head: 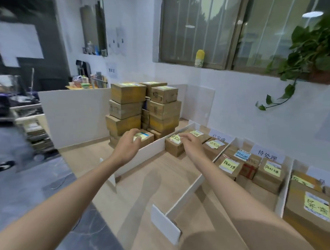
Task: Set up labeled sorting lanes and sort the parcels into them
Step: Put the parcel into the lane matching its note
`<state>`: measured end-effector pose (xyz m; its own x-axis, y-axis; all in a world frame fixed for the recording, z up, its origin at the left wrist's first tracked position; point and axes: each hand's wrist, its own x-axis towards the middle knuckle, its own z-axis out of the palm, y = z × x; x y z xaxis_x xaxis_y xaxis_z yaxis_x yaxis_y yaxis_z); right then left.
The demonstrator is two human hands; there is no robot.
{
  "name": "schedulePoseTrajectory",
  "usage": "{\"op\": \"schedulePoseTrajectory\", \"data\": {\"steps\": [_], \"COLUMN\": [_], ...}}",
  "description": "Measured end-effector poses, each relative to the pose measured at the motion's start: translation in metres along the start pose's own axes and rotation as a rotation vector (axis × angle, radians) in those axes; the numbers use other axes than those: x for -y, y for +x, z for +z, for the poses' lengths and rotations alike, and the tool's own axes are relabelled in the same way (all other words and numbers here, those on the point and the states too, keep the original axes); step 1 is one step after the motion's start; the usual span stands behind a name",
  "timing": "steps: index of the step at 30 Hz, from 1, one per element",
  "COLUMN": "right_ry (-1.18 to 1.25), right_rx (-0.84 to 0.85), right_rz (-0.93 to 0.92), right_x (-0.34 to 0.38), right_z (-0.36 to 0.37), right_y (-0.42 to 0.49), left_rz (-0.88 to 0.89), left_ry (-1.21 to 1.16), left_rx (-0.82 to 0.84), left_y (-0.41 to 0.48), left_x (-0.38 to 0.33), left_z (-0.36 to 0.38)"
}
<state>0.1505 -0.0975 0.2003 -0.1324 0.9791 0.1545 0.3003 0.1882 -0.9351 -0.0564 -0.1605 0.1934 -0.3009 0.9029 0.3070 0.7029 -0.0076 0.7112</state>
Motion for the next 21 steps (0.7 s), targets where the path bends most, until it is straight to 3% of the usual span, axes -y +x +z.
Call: {"op": "schedulePoseTrajectory", "data": {"steps": [11, 21], "right_ry": [0.049, -0.009], "right_rx": [0.149, 0.163], "right_rz": [-0.041, -0.010], "right_x": [0.013, 0.026], "right_z": [0.064, 0.127], "right_y": [0.003, 0.029], "left_rz": [-0.058, -0.106], "left_ry": [0.117, 0.114], "left_rx": [-0.148, -0.116], "left_y": [-0.026, 0.007], "left_x": [0.037, 0.095], "left_z": [-0.052, -0.080]}}
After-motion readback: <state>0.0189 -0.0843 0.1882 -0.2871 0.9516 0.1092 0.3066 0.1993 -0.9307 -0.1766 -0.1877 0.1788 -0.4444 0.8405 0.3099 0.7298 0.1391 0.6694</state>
